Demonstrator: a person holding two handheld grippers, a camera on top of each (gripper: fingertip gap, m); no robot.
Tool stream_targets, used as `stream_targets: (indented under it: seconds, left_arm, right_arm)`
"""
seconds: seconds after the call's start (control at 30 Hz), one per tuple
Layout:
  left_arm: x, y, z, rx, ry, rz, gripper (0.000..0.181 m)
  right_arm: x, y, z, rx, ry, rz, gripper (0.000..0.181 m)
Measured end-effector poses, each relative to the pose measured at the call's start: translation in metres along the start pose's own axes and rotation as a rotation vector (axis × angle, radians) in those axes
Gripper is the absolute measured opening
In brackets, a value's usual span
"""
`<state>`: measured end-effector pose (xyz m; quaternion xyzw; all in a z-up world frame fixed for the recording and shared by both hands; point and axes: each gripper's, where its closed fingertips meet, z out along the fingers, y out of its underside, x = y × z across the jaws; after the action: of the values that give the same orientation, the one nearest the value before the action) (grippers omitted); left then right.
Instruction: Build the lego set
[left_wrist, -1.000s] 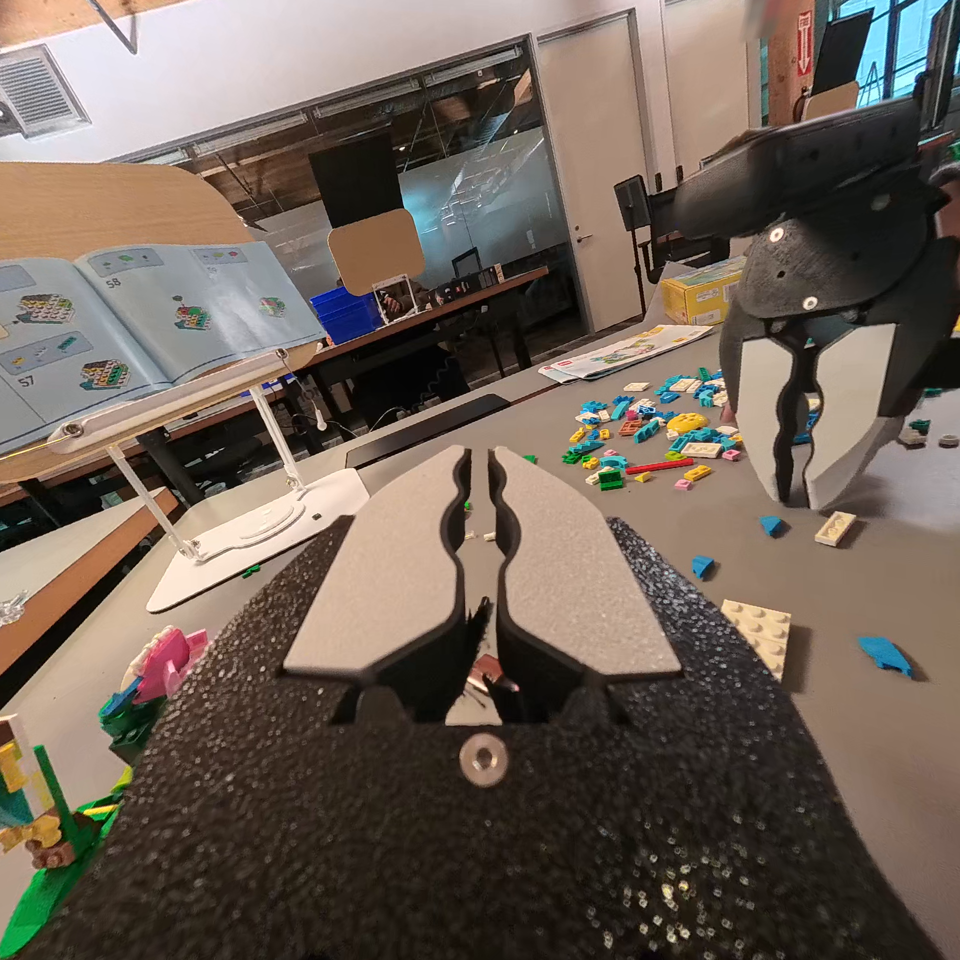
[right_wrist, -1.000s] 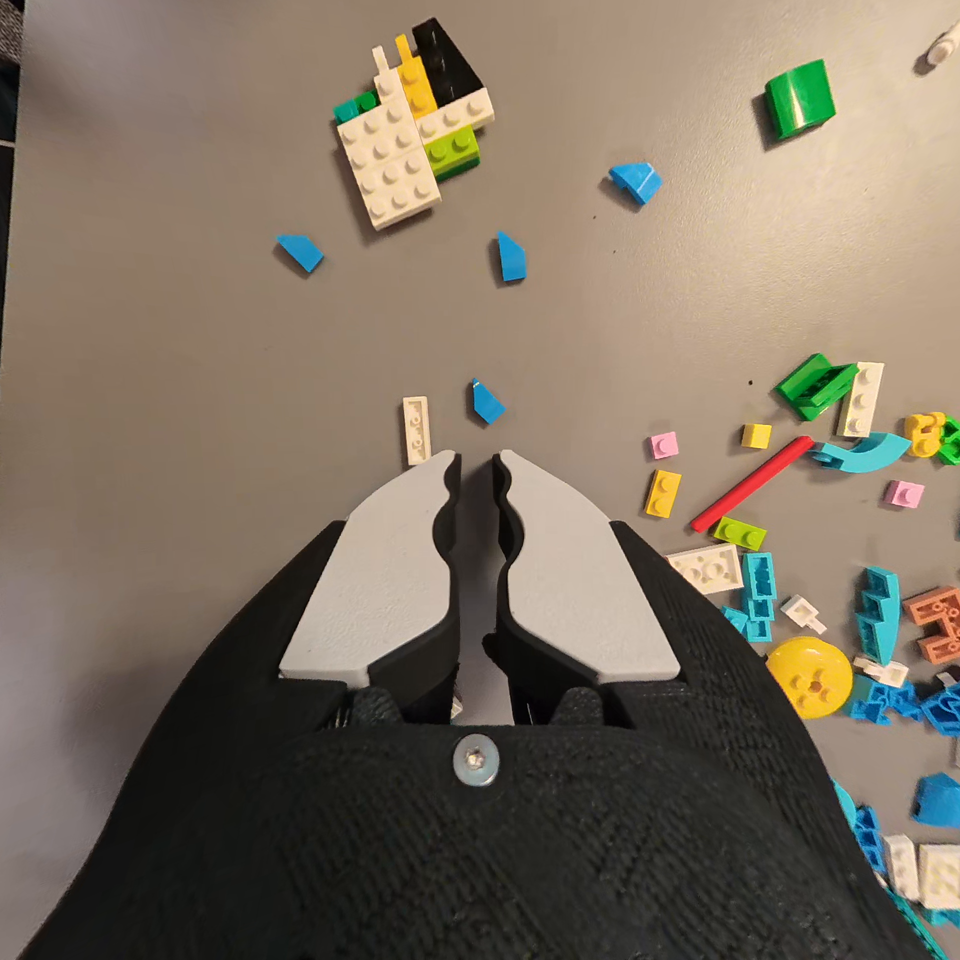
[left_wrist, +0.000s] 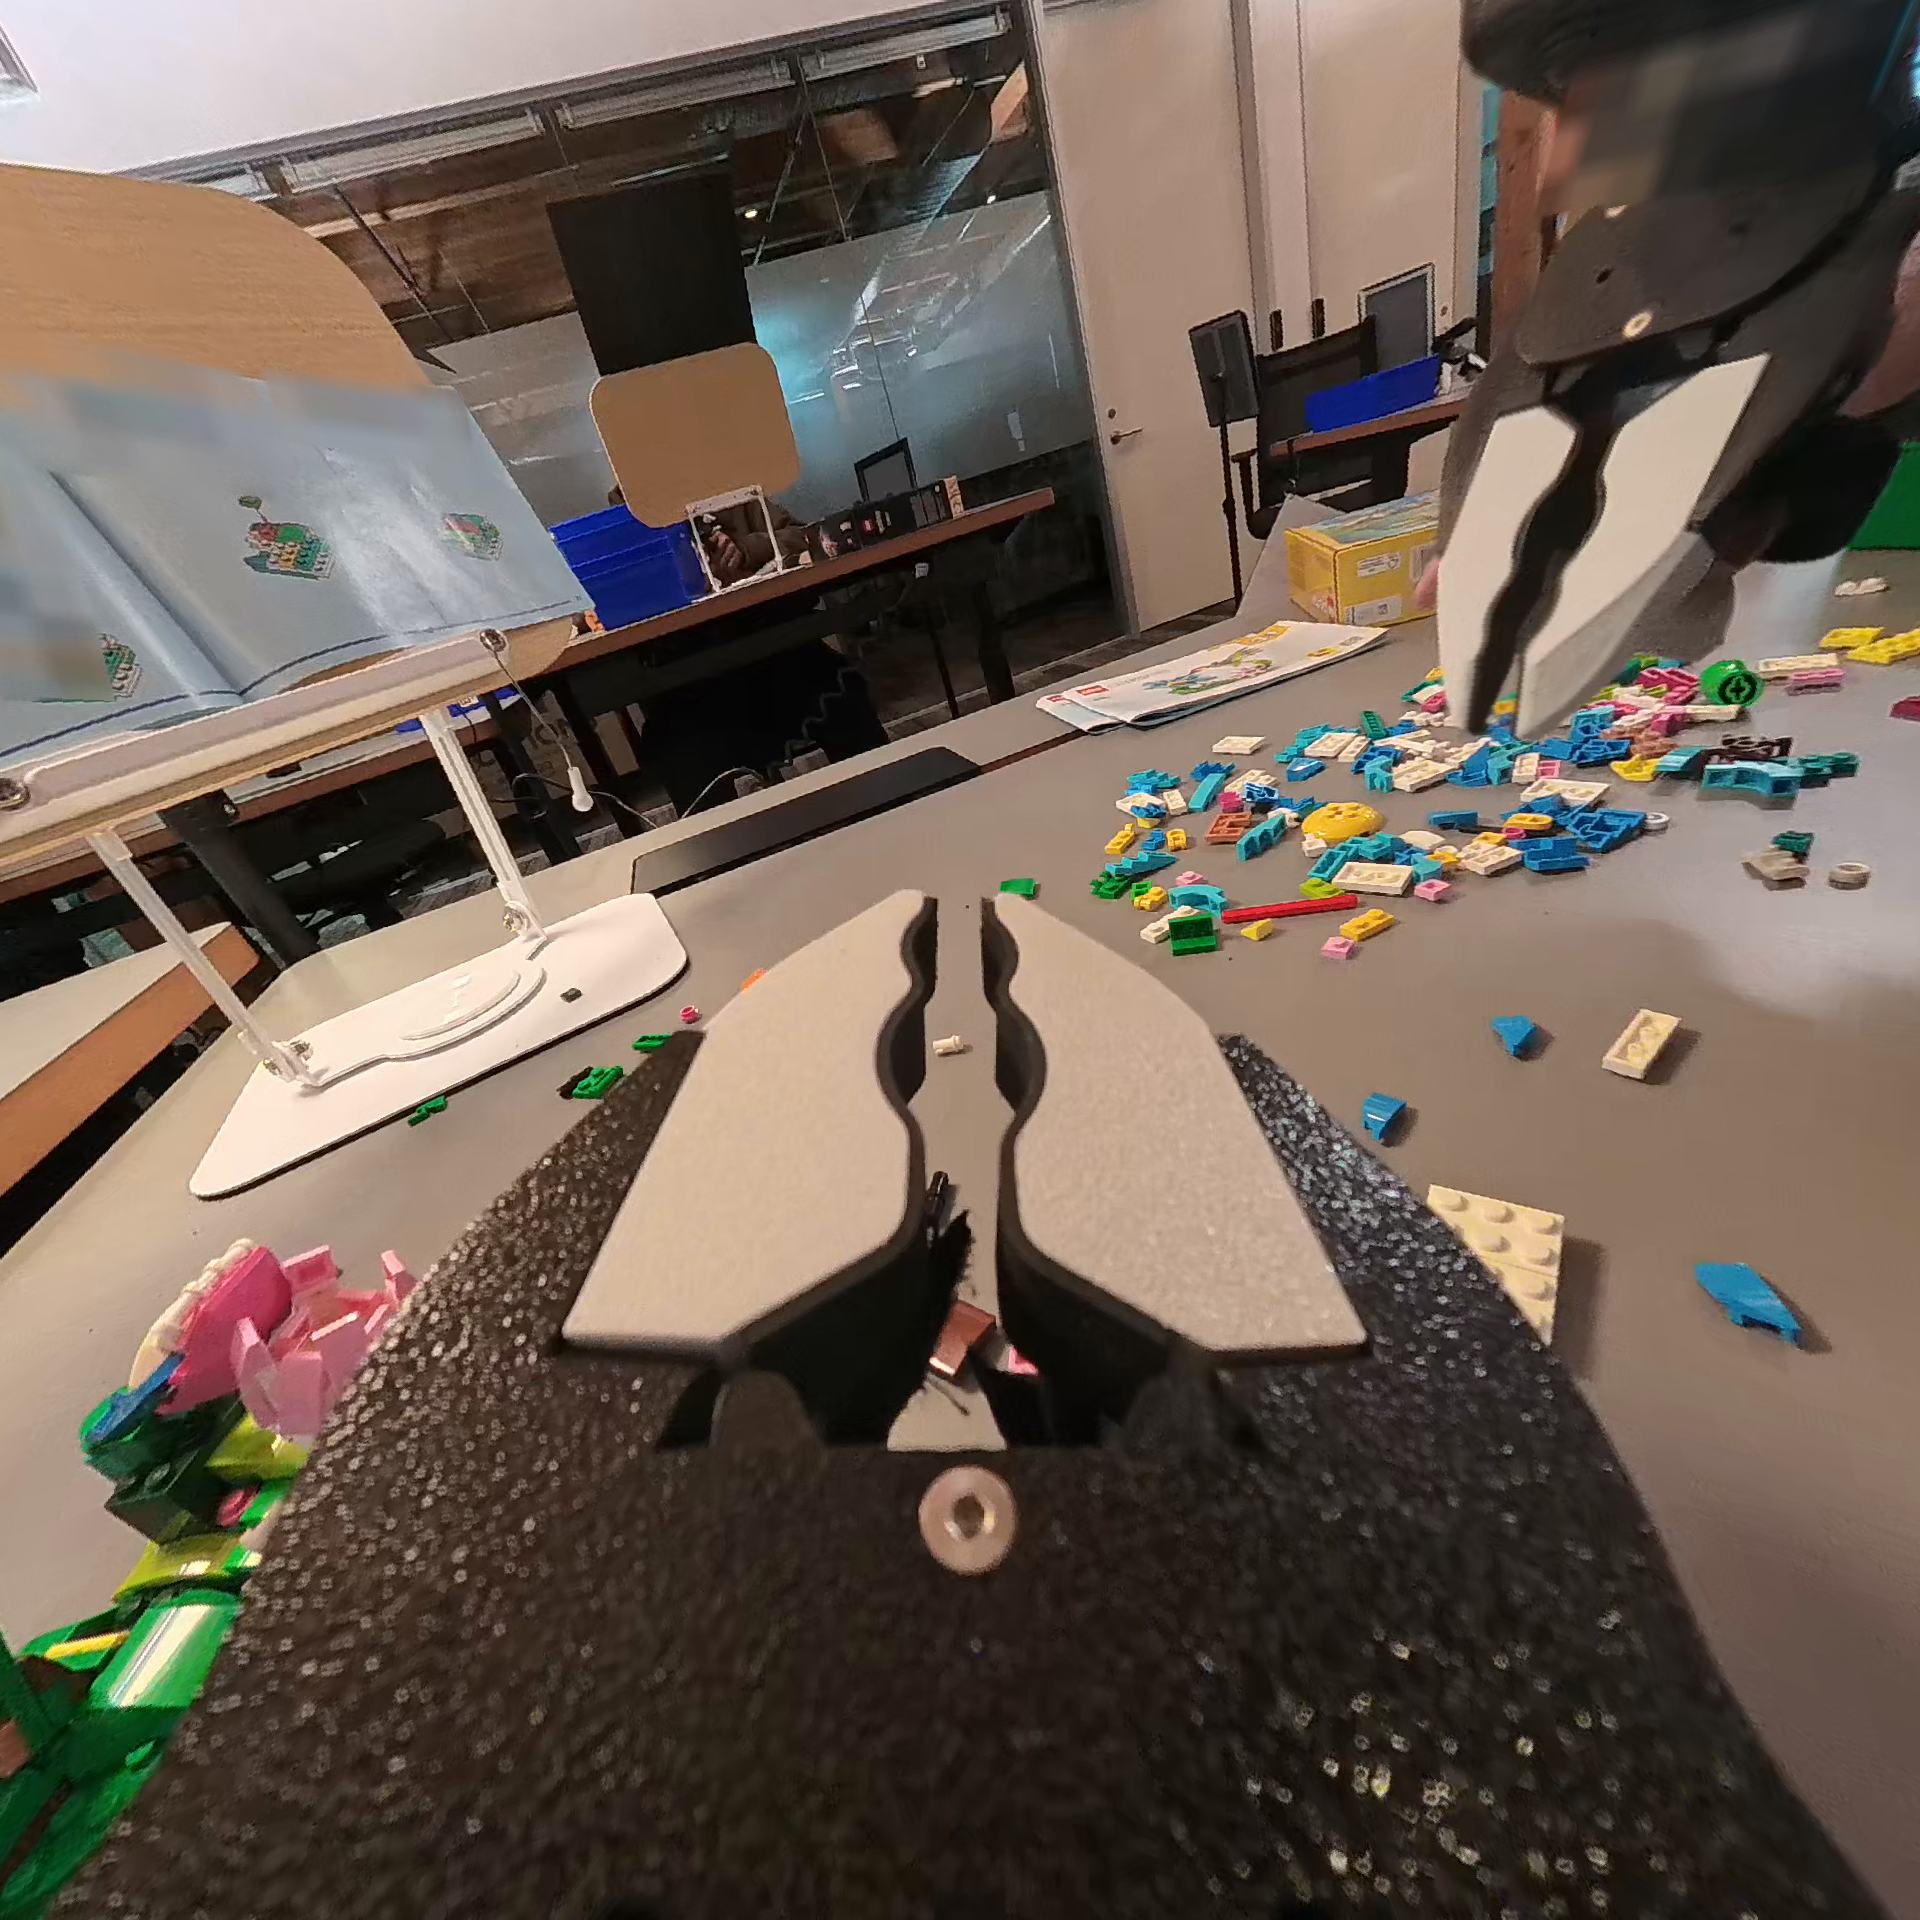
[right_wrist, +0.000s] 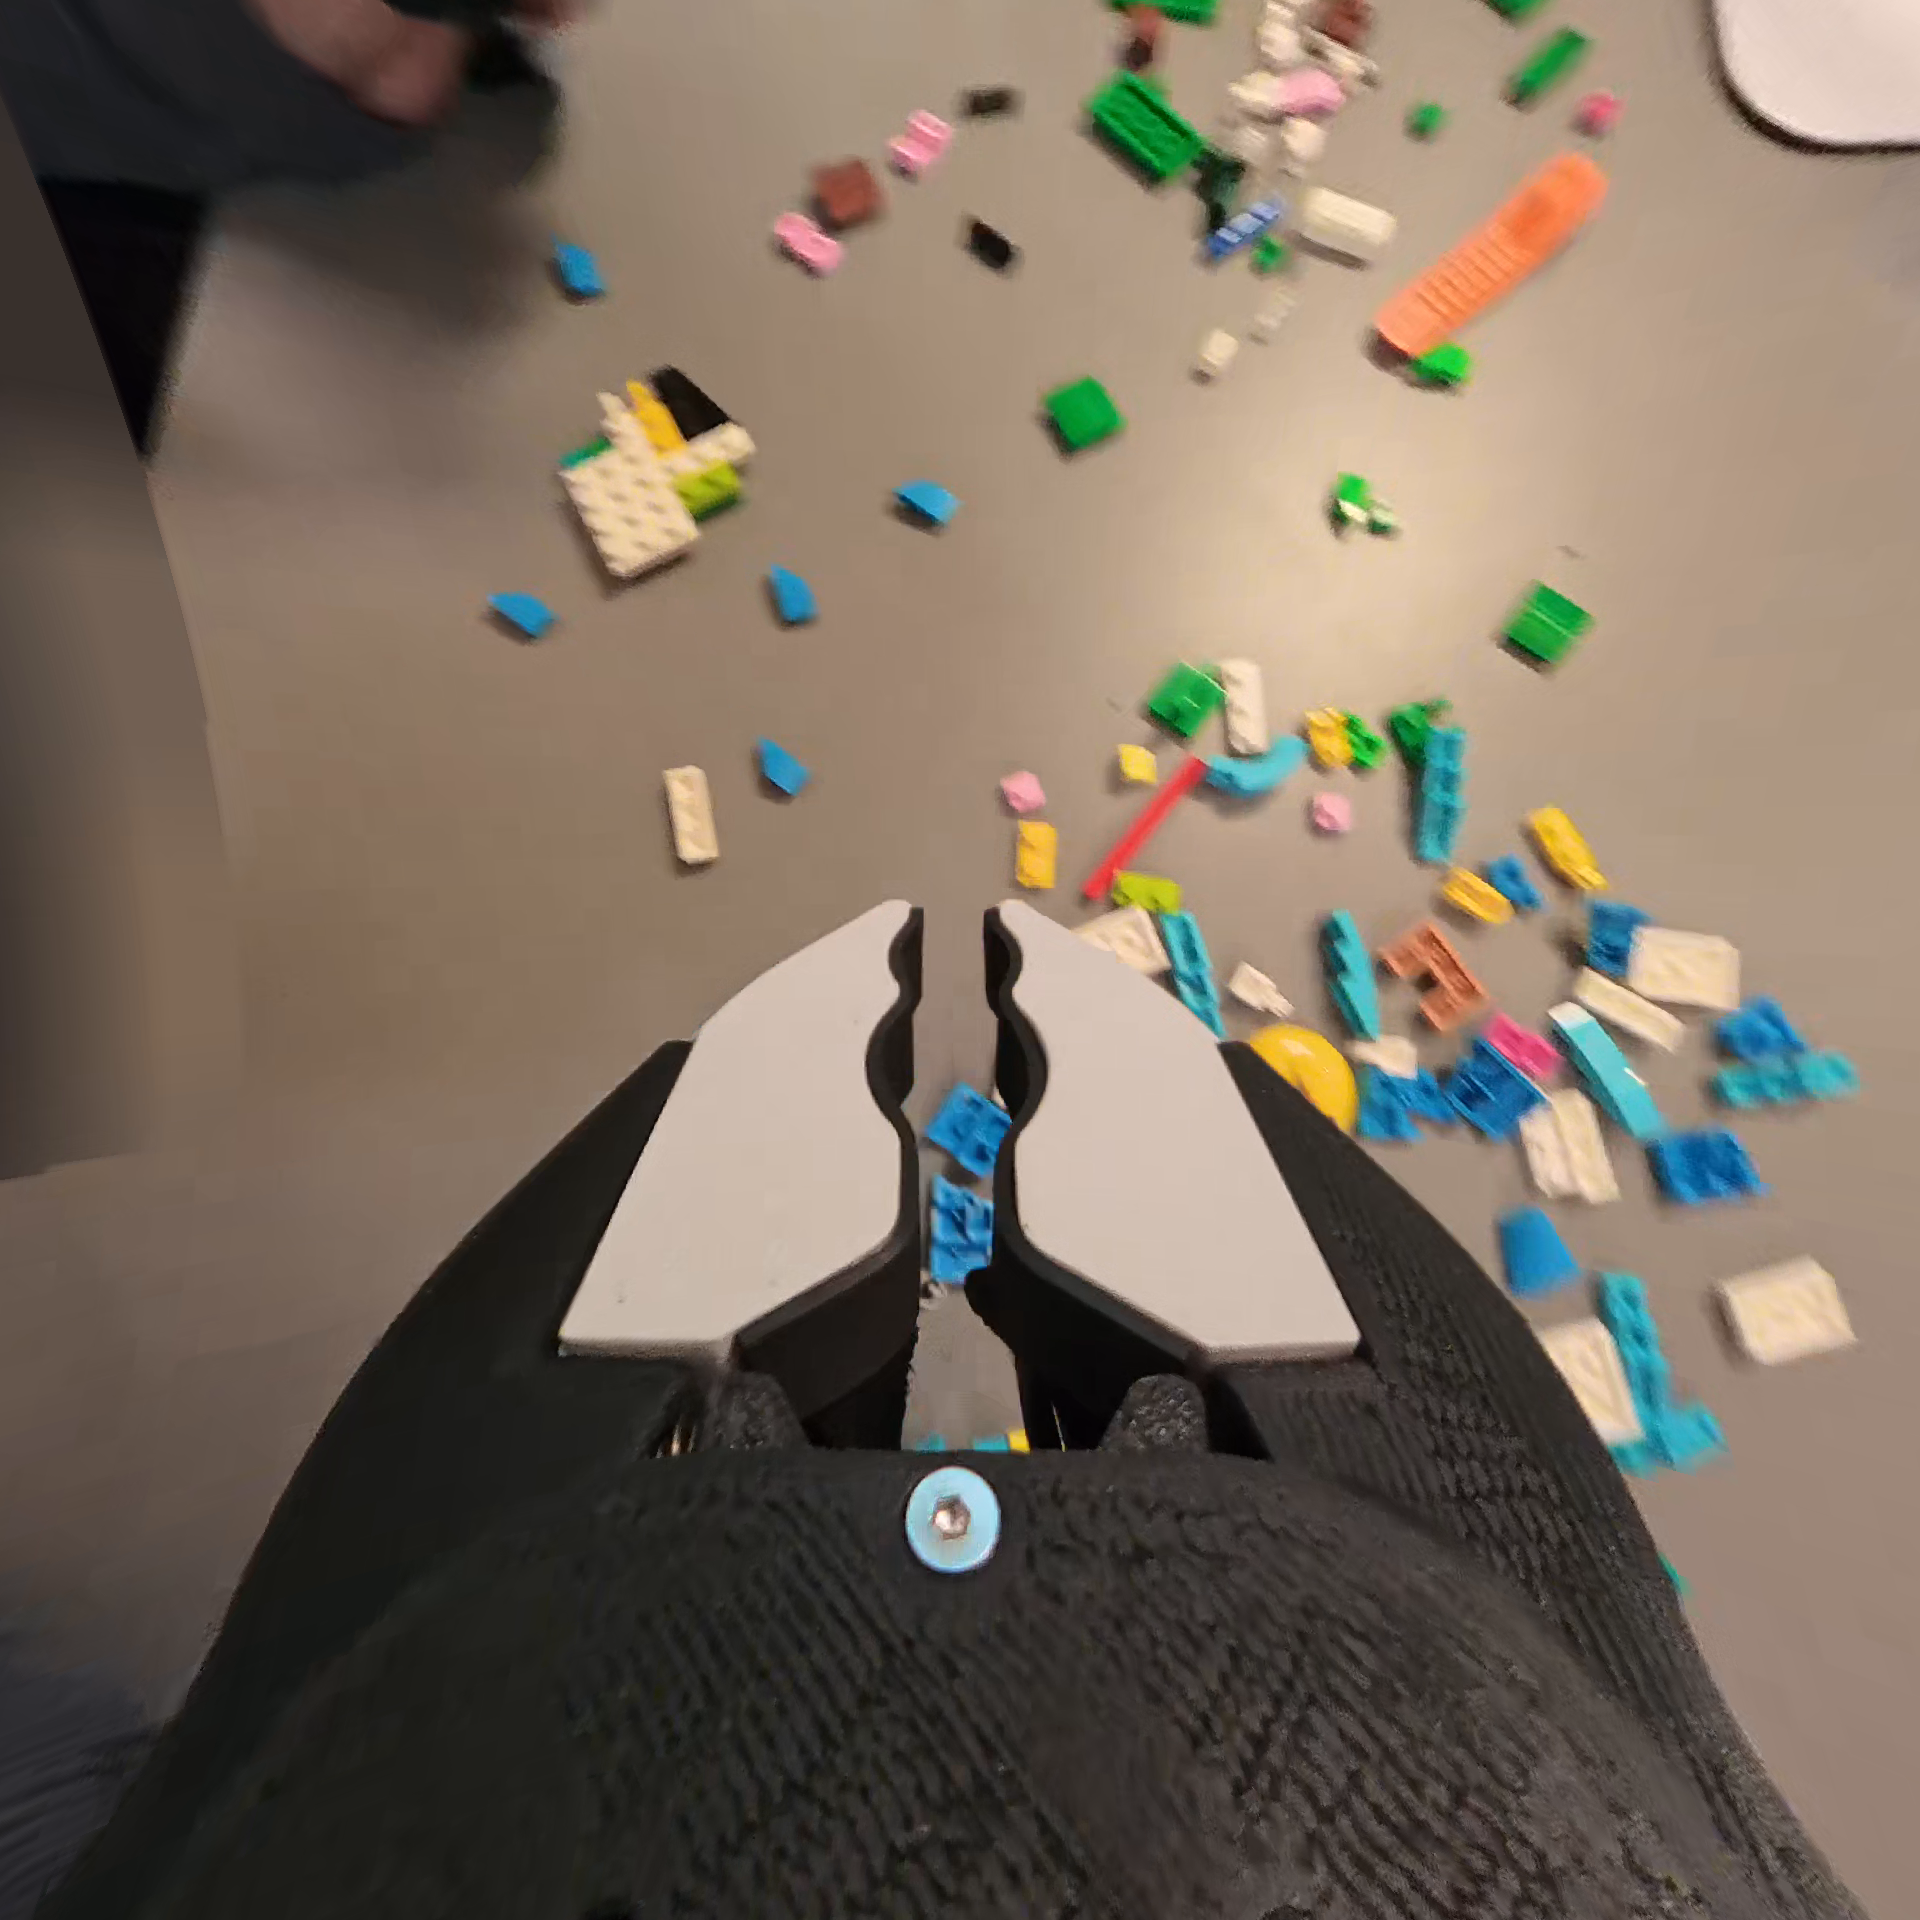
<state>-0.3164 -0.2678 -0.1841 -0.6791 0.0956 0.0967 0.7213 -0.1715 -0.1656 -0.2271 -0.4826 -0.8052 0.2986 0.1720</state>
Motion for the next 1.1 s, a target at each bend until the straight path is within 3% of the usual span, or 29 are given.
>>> stream_targets:
  seconds: [0.1, 0.4, 0.7, 1.1]
  left_arm:
    - [0.001, 0.0, 0.0, -0.002, 0.004, 0.003, 0.007]
    - [0.004, 0.002, 0.002, -0.014, 0.025, 0.003, 0.007]
    - [0.004, 0.003, 0.002, -0.019, 0.029, 0.003, 0.006]
    - [0.005, 0.005, 0.003, -0.028, 0.034, -0.002, 0.006]
  right_arm:
    - [-0.016, -0.004, 0.017, -0.009, -0.107, -0.017, 0.009]
    - [-0.033, 0.003, 0.058, -0.111, -0.188, -0.107, 0.009]
    - [-0.044, -0.004, 0.069, -0.069, -0.243, -0.266, 0.021]
    - [-0.041, 0.003, 0.079, -0.099, -0.307, -0.309, 0.017]
